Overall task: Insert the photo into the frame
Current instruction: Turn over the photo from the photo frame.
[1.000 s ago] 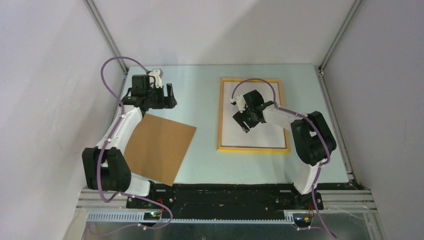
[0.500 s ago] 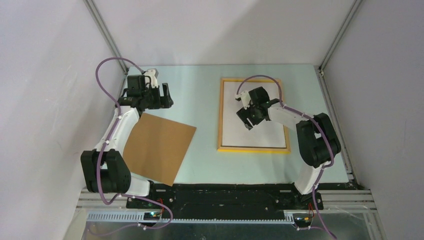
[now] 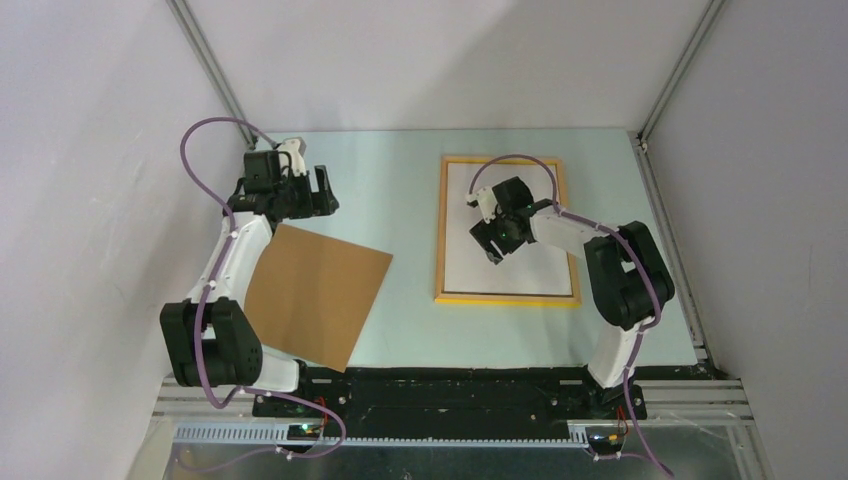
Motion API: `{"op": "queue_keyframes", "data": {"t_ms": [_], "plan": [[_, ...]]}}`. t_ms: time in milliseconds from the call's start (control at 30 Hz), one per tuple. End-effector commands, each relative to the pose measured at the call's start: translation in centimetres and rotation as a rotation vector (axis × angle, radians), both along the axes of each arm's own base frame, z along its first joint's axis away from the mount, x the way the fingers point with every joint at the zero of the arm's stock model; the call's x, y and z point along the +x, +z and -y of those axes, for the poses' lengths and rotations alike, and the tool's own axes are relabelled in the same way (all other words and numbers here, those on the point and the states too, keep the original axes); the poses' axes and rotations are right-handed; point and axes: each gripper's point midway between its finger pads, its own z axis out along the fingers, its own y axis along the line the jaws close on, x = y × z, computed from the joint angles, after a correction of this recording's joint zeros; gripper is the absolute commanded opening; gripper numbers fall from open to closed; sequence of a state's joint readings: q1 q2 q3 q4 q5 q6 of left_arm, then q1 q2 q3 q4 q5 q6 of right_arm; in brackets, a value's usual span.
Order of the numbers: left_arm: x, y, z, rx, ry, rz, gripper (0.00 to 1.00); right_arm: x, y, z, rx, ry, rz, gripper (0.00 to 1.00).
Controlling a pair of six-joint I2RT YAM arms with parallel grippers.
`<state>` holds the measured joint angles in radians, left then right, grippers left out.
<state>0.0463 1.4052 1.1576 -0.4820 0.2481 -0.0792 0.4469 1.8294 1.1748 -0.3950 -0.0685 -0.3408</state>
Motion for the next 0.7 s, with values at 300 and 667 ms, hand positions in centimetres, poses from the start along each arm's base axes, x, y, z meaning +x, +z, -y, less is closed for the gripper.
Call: {"op": "queue_keyframes", "data": {"t_ms": [300, 667], "plan": [[-0.49, 0.88, -0.16, -0.037, -0.001, 0.025, 0.88, 0.74, 0.82, -1.48, 0.018, 0.009, 0.030, 0.75], [-0.76, 0.65, -0.46, -0.032, 0.005, 0.022, 0.88, 1.30, 1.47, -1.58, 0.010, -0.005, 0.050, 0.75]]}}
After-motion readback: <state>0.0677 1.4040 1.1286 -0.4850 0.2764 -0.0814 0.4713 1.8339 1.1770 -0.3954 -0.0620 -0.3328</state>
